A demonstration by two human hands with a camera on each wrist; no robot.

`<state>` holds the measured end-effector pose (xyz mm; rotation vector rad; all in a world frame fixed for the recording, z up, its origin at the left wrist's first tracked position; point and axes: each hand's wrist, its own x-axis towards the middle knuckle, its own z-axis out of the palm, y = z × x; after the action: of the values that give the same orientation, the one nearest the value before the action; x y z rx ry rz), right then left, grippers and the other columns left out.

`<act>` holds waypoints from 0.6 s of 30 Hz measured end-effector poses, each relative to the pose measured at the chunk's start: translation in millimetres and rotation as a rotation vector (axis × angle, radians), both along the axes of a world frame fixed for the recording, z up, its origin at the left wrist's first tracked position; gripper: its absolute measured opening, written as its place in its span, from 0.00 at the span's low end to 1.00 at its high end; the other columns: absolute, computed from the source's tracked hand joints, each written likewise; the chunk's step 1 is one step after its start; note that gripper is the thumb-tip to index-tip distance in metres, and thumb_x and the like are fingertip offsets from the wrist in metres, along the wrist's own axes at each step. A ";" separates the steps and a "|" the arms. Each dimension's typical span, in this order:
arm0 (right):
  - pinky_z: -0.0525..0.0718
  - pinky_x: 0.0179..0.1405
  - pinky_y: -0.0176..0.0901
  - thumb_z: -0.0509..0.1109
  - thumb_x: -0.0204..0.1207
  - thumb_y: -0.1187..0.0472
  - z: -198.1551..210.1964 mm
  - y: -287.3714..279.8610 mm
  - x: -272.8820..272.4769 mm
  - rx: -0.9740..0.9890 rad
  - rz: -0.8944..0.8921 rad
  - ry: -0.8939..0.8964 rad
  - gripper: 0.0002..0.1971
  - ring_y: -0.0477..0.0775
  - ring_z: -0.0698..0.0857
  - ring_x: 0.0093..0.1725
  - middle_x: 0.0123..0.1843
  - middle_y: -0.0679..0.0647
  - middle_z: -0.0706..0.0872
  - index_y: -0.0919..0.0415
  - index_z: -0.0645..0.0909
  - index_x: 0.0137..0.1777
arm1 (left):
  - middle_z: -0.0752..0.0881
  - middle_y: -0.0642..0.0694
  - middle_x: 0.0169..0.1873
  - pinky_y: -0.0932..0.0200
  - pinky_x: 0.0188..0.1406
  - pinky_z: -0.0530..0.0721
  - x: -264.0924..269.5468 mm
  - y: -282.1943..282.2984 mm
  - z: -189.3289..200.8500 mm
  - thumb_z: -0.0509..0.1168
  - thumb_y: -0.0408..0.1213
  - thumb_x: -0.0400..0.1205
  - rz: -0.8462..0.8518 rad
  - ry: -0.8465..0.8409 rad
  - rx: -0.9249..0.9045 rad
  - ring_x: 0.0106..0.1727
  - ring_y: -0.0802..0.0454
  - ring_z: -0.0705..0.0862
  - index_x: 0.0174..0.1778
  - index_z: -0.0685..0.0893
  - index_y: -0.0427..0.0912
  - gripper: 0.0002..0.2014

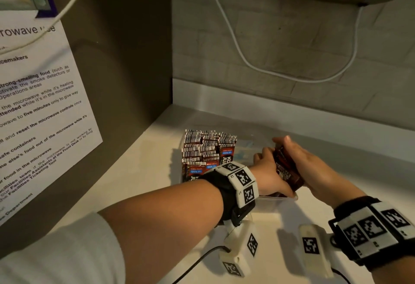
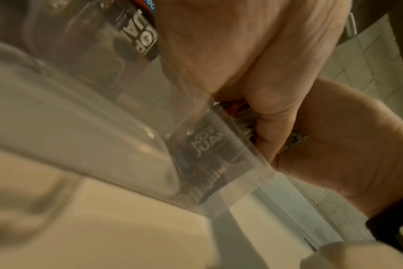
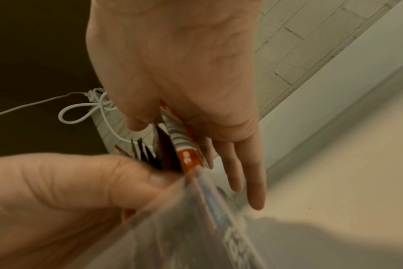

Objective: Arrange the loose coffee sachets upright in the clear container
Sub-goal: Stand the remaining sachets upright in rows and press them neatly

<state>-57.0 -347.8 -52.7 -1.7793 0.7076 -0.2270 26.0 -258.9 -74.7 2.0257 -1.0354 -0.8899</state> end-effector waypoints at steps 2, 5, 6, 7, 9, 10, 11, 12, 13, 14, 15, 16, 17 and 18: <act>0.80 0.67 0.57 0.55 0.68 0.31 -0.4 -0.8 -0.2 -0.001 0.006 0.000 0.36 0.53 0.82 0.65 0.70 0.50 0.80 0.46 0.72 0.75 | 0.65 0.40 0.70 0.42 0.71 0.74 1.3 -1.6 0.1 0.76 0.35 0.73 0.020 0.008 0.008 0.71 0.38 0.70 0.76 0.56 0.43 0.42; 0.81 0.66 0.57 0.55 0.68 0.31 0.0 -2.3 -0.8 0.001 0.019 0.019 0.35 0.52 0.83 0.64 0.69 0.49 0.80 0.44 0.72 0.74 | 0.67 0.41 0.69 0.43 0.70 0.75 2.8 -4.5 -1.0 0.72 0.34 0.75 0.086 0.024 -0.006 0.70 0.38 0.72 0.75 0.61 0.43 0.35; 0.82 0.65 0.58 0.55 0.70 0.32 0.7 -3.3 -1.2 0.007 0.030 0.031 0.33 0.52 0.84 0.62 0.68 0.48 0.80 0.44 0.72 0.74 | 0.69 0.41 0.67 0.43 0.68 0.76 3.2 -5.5 -1.4 0.72 0.33 0.74 0.106 0.036 -0.016 0.68 0.39 0.74 0.73 0.64 0.43 0.33; 0.83 0.64 0.60 0.56 0.75 0.35 1.8 -4.1 -1.6 0.014 0.039 0.040 0.28 0.52 0.85 0.60 0.66 0.48 0.81 0.43 0.72 0.73 | 0.72 0.41 0.65 0.42 0.67 0.78 3.3 -6.6 -2.3 0.72 0.32 0.73 0.126 0.061 -0.029 0.67 0.39 0.76 0.71 0.67 0.42 0.31; 0.85 0.60 0.61 0.66 0.79 0.47 3.8 -6.8 -3.3 0.030 0.075 0.063 0.21 0.54 0.86 0.57 0.64 0.48 0.82 0.41 0.72 0.71 | 0.78 0.40 0.61 0.41 0.62 0.82 3.2 -8.4 -2.8 0.72 0.30 0.71 0.157 0.115 -0.059 0.63 0.39 0.80 0.66 0.70 0.41 0.28; 0.86 0.57 0.59 0.73 0.73 0.52 3.7 -10.2 -4.9 0.027 0.110 0.074 0.26 0.55 0.87 0.57 0.64 0.49 0.81 0.40 0.71 0.71 | 0.80 0.40 0.59 0.41 0.60 0.83 3.5 -8.8 -2.7 0.72 0.29 0.71 0.164 0.125 -0.068 0.61 0.40 0.81 0.65 0.71 0.41 0.27; 0.88 0.54 0.57 0.76 0.65 0.55 3.5 -13.4 -6.5 0.020 0.152 0.078 0.33 0.56 0.87 0.56 0.65 0.49 0.80 0.39 0.71 0.70 | 0.81 0.40 0.58 0.41 0.59 0.84 4.2 -10.0 -3.0 0.70 0.29 0.72 0.174 0.123 -0.073 0.60 0.40 0.81 0.64 0.72 0.41 0.25; 0.88 0.51 0.54 0.76 0.58 0.58 3.7 -15.8 -7.9 0.006 0.192 0.091 0.38 0.56 0.87 0.56 0.65 0.49 0.80 0.38 0.71 0.70 | 0.82 0.40 0.57 0.41 0.59 0.84 5.2 -11.9 -4.1 0.68 0.29 0.74 0.186 0.114 -0.080 0.59 0.40 0.82 0.64 0.72 0.42 0.22; 0.89 0.49 0.54 0.77 0.54 0.60 4.2 -16.8 -9.3 0.000 0.221 0.093 0.41 0.57 0.87 0.56 0.64 0.50 0.80 0.36 0.72 0.69 | 0.82 0.40 0.57 0.41 0.60 0.84 6.0 -13.2 -4.8 0.67 0.30 0.76 0.200 0.113 -0.088 0.59 0.40 0.82 0.64 0.73 0.43 0.20; 0.89 0.49 0.55 0.77 0.53 0.64 4.3 -18.0 -9.8 -0.005 0.242 0.093 0.42 0.58 0.87 0.56 0.63 0.50 0.81 0.35 0.72 0.68 | 0.83 0.40 0.56 0.42 0.60 0.84 6.0 -14.4 -5.7 0.66 0.30 0.77 0.212 0.119 -0.099 0.58 0.40 0.83 0.63 0.75 0.44 0.19; 0.89 0.50 0.57 0.76 0.54 0.67 4.1 -18.6 -9.9 -0.012 0.254 0.088 0.42 0.58 0.87 0.56 0.62 0.51 0.81 0.34 0.73 0.67 | 0.84 0.41 0.56 0.42 0.59 0.84 5.4 -15.3 -6.4 0.66 0.30 0.76 0.224 0.130 -0.108 0.57 0.40 0.84 0.63 0.76 0.45 0.19; 0.89 0.51 0.60 0.76 0.55 0.70 3.5 -19.0 -9.5 -0.027 0.269 0.086 0.41 0.59 0.87 0.56 0.61 0.51 0.83 0.33 0.75 0.66 | 0.85 0.41 0.55 0.42 0.59 0.84 4.8 -15.9 -7.5 0.66 0.30 0.75 0.238 0.142 -0.117 0.57 0.40 0.84 0.62 0.77 0.46 0.19; 0.88 0.52 0.62 0.75 0.57 0.73 2.7 -19.3 -9.0 -0.040 0.281 0.083 0.40 0.59 0.87 0.56 0.60 0.51 0.84 0.33 0.76 0.65 | 0.86 0.42 0.54 0.42 0.59 0.85 4.3 -16.3 -8.7 0.66 0.30 0.75 0.258 0.158 -0.125 0.56 0.41 0.85 0.62 0.78 0.47 0.19; 0.87 0.53 0.64 0.74 0.61 0.76 1.7 -19.9 -8.5 -0.052 0.293 0.089 0.39 0.59 0.87 0.56 0.60 0.52 0.84 0.34 0.77 0.64 | 0.86 0.43 0.54 0.42 0.59 0.85 4.2 -16.4 -9.6 0.65 0.30 0.76 0.280 0.176 -0.135 0.56 0.42 0.85 0.63 0.78 0.48 0.19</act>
<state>-65.5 -367.7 -51.0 -1.9267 0.4981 0.0325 30.2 -275.4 -84.3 1.8839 -0.6768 -0.8090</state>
